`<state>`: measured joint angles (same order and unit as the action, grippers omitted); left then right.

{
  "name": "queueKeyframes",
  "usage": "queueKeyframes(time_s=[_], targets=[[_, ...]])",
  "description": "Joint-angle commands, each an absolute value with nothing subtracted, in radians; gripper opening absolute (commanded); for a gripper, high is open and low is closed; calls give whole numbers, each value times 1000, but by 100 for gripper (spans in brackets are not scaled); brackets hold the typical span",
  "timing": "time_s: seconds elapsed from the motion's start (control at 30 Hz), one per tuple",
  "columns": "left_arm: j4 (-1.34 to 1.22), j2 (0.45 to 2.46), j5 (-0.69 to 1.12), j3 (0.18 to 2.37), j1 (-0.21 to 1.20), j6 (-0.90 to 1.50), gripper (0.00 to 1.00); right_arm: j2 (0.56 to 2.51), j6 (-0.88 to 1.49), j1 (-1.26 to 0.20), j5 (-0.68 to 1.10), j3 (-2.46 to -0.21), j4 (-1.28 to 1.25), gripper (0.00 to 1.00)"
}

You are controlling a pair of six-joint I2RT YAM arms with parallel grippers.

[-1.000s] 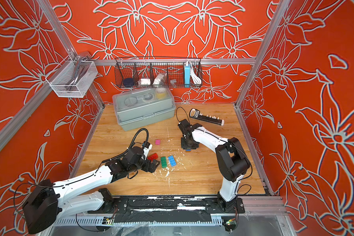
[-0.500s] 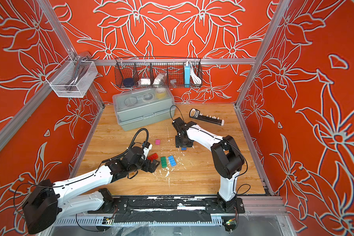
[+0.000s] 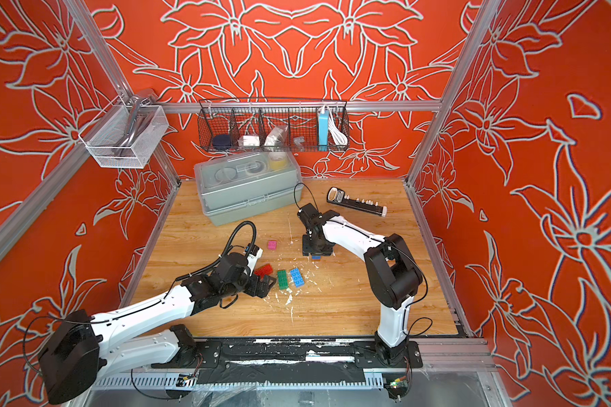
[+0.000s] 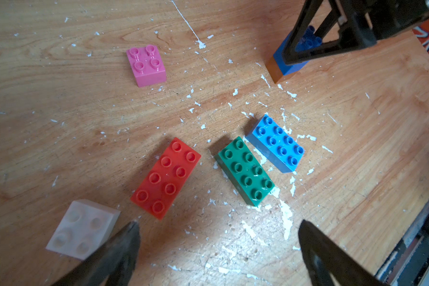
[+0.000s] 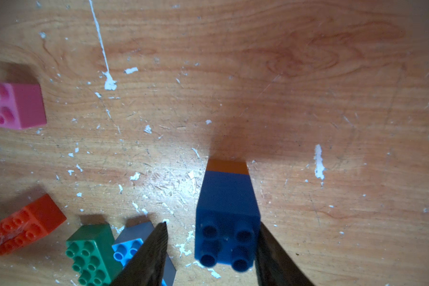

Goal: Assemble a spoon with lego
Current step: Move the lego brick at the center of the board, then pick up the lego brick from the center of the board.

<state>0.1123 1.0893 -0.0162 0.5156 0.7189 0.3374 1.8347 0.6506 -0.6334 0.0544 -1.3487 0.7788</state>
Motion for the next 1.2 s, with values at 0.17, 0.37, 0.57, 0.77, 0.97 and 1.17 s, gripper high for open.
queueKeyframes(time_s=[0.17, 0.37, 0.57, 0.77, 0.97, 1.17], targets=[[125, 1049, -23, 519, 713, 343, 98, 1709, 620, -641, -29, -1342, 865, 58], [100, 1048, -5, 505, 709, 360, 98, 1600, 479, -685, -71, -1369, 973, 58], [86, 1048, -3, 492, 707, 359, 98, 1622, 373, -782, -45, -1393, 958, 58], [100, 1025, -18, 484, 707, 357, 98, 1734, 337, -893, -40, -1399, 918, 57], [103, 1024, -18, 481, 707, 354, 99, 1813, 370, -916, 1, -1387, 866, 56], [100, 1033, -17, 482, 707, 351, 98, 1879, 394, -916, 30, -1391, 855, 55]])
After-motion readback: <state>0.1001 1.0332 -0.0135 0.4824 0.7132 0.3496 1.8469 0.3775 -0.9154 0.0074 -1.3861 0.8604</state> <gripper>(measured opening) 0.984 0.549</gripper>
